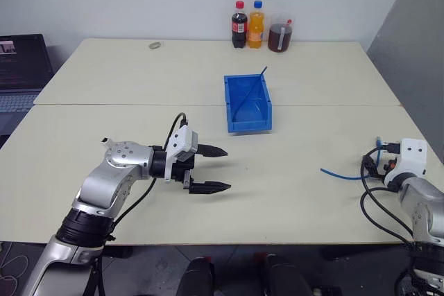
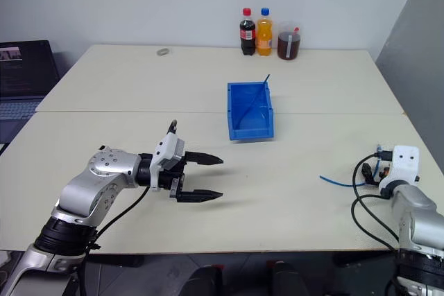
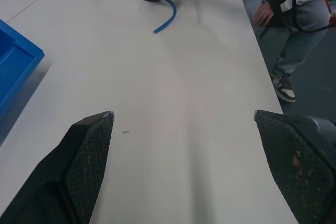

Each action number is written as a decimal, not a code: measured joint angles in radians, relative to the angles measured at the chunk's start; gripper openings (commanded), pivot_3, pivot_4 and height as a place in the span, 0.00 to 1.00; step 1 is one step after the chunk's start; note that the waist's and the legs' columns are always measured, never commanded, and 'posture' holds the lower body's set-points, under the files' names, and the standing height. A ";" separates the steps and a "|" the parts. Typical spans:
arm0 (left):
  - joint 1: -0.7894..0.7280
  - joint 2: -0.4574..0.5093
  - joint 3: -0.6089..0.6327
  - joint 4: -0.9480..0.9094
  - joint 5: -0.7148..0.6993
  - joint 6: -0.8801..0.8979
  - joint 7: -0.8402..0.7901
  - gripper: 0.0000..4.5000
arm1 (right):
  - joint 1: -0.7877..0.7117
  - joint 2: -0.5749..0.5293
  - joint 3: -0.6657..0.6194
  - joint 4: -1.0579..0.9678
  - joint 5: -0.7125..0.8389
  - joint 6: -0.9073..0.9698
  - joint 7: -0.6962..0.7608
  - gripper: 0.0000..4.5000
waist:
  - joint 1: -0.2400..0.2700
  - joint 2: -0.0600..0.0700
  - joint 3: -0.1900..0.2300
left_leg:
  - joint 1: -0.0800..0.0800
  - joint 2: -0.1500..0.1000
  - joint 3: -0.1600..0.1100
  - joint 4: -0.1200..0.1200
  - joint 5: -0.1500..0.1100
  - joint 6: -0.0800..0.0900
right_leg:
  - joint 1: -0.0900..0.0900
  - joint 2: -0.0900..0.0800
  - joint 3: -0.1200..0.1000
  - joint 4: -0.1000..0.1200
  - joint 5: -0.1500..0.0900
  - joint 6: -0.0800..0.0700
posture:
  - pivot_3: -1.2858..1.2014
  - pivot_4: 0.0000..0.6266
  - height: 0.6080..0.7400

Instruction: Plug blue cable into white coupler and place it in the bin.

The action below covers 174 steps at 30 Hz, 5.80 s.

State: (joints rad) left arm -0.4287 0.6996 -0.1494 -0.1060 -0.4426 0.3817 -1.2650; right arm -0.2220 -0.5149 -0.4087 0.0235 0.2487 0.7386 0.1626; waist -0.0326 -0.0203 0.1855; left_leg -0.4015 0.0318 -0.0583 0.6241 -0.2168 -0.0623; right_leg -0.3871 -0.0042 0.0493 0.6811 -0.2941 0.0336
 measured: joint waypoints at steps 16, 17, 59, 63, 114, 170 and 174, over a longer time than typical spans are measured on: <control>0.000 0.000 0.000 0.035 0.021 -0.037 -0.035 1.00 | -0.042 -0.061 0.031 0.138 0.000 -0.088 0.053 0.01 | 0.003 0.000 0.000 | 0.000 0.000 0.000 0.002 0.000 0.000 | 0.001 0.000 0.000 0.000 0.000 0.001 | 0.52 0.24 1.00; 0.000 0.000 0.000 0.037 0.023 -0.042 -0.036 1.00 | -0.042 -0.066 0.035 0.143 -0.001 -0.093 0.057 0.01 | 0.003 0.000 0.000 | 0.000 0.000 0.000 0.002 0.000 0.000 | 0.001 0.000 0.000 0.000 0.000 0.001 | 0.52 0.24 1.00; 0.372 0.148 0.246 0.170 0.106 -0.152 0.098 1.00 | -0.490 0.249 1.006 0.261 -0.400 -0.696 0.799 0.59 | 0.003 0.000 0.002 | 0.001 0.006 0.000 0.001 0.000 0.000 | -0.002 0.003 -0.002 0.002 0.003 -0.006 | 0.52 0.24 1.00; 0.320 0.129 0.215 0.188 0.130 -0.155 0.099 1.00 | -0.426 0.209 0.940 0.092 -0.298 -0.508 0.862 0.75 | 0.007 0.000 0.002 | 0.000 0.006 -0.001 0.001 0.000 0.000 | -0.001 0.003 -0.003 0.001 0.003 -0.006 | 0.52 0.24 1.00; 0.020 -0.080 0.119 0.201 0.114 -0.237 0.146 0.05 | -0.042 0.108 0.455 -0.599 0.339 0.150 0.586 0.75 | 0.003 0.000 0.001 | 0.000 0.006 -0.002 0.002 0.000 0.000 | 0.000 0.004 -0.003 0.001 0.001 0.000 | 0.52 0.24 1.00; -0.003 -0.108 0.151 0.022 -0.106 0.090 0.143 0.05 | -0.222 0.369 0.469 -0.341 0.455 0.149 0.373 0.02 | -0.001 0.000 0.001 | -0.001 0.007 -0.001 0.001 0.000 0.000 | -0.002 0.006 -0.003 0.000 0.001 0.000 | 0.52 0.24 1.00; -0.003 -0.100 0.136 0.038 -0.069 0.062 0.142 0.28 | -0.222 0.366 0.473 -0.339 0.455 0.150 0.376 0.02 | -0.001 0.000 0.001 | -0.001 0.007 -0.001 0.000 0.000 0.000 | -0.002 0.006 -0.003 0.000 0.001 0.000 | 0.52 0.24 1.00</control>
State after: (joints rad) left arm -0.4321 0.5994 -0.0138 -0.0676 -0.5115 0.4438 -1.1233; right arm -0.4443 -0.1486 0.0647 -0.3159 0.7040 0.8883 0.5383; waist -0.0337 -0.0198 0.1864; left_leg -0.4021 0.0393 -0.0594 0.6245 -0.2170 -0.0623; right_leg -0.3888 0.0020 0.0467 0.6812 -0.2935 0.0333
